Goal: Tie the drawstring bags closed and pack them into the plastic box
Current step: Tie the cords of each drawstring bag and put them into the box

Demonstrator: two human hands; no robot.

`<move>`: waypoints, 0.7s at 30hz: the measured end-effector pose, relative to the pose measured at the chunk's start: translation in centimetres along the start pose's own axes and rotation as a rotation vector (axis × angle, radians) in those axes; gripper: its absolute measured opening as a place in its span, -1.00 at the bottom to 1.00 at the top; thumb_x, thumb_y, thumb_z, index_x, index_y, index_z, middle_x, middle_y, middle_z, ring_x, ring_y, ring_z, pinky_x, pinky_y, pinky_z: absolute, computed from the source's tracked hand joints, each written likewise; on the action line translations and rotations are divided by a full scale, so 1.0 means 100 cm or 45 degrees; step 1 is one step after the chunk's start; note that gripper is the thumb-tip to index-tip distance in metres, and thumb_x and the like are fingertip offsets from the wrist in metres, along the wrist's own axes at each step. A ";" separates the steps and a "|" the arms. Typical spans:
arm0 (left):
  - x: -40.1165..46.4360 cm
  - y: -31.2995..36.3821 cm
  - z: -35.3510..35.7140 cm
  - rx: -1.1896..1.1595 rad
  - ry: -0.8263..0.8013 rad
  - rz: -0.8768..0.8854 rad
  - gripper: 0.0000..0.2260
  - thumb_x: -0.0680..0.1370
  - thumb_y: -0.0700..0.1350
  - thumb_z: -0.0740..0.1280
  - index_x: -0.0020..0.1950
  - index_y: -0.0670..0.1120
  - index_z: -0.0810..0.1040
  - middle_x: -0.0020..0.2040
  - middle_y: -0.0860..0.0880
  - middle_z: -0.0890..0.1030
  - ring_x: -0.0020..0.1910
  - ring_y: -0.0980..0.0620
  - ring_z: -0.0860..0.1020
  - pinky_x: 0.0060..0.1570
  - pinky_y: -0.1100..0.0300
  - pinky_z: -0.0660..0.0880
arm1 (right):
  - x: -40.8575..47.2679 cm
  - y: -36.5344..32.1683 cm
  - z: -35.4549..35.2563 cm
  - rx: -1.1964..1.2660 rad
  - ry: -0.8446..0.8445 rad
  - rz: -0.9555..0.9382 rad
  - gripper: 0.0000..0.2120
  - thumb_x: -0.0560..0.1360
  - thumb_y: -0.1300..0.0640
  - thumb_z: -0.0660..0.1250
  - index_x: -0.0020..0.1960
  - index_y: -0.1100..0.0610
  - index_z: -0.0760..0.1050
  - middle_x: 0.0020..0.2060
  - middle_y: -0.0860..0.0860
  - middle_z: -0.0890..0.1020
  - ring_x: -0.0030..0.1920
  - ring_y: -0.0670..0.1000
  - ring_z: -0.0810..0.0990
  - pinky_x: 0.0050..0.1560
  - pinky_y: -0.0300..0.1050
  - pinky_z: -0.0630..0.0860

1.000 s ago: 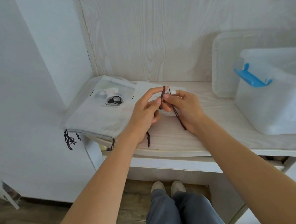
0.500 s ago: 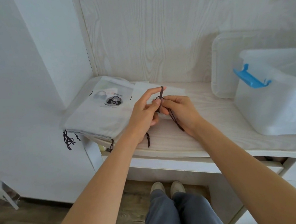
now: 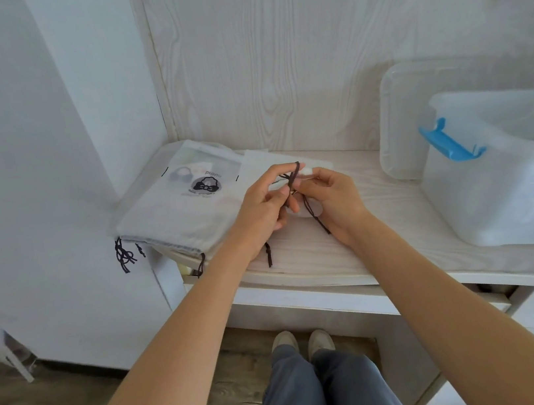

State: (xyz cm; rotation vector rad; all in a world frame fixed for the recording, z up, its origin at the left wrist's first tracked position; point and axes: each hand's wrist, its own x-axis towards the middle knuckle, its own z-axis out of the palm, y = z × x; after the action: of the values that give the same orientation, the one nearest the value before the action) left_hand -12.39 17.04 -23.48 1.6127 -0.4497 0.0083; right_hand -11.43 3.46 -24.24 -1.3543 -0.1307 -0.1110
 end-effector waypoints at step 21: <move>0.004 -0.006 0.002 -0.117 0.109 -0.068 -0.88 0.57 -0.25 0.27 0.01 -0.11 0.34 -0.29 -0.06 0.58 -0.56 0.20 0.34 -0.53 0.39 0.25 | -0.003 -0.008 0.000 0.150 -0.095 0.053 -0.82 0.55 0.26 0.23 -0.15 0.31 0.55 -0.35 0.11 0.59 -0.36 -0.05 0.55 -0.22 -0.27 0.52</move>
State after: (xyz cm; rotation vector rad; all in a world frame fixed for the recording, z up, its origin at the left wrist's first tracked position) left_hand -11.90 16.79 -23.97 1.5276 -0.3363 0.0165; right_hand -11.87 3.26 -23.51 -1.2429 -0.1691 -0.0171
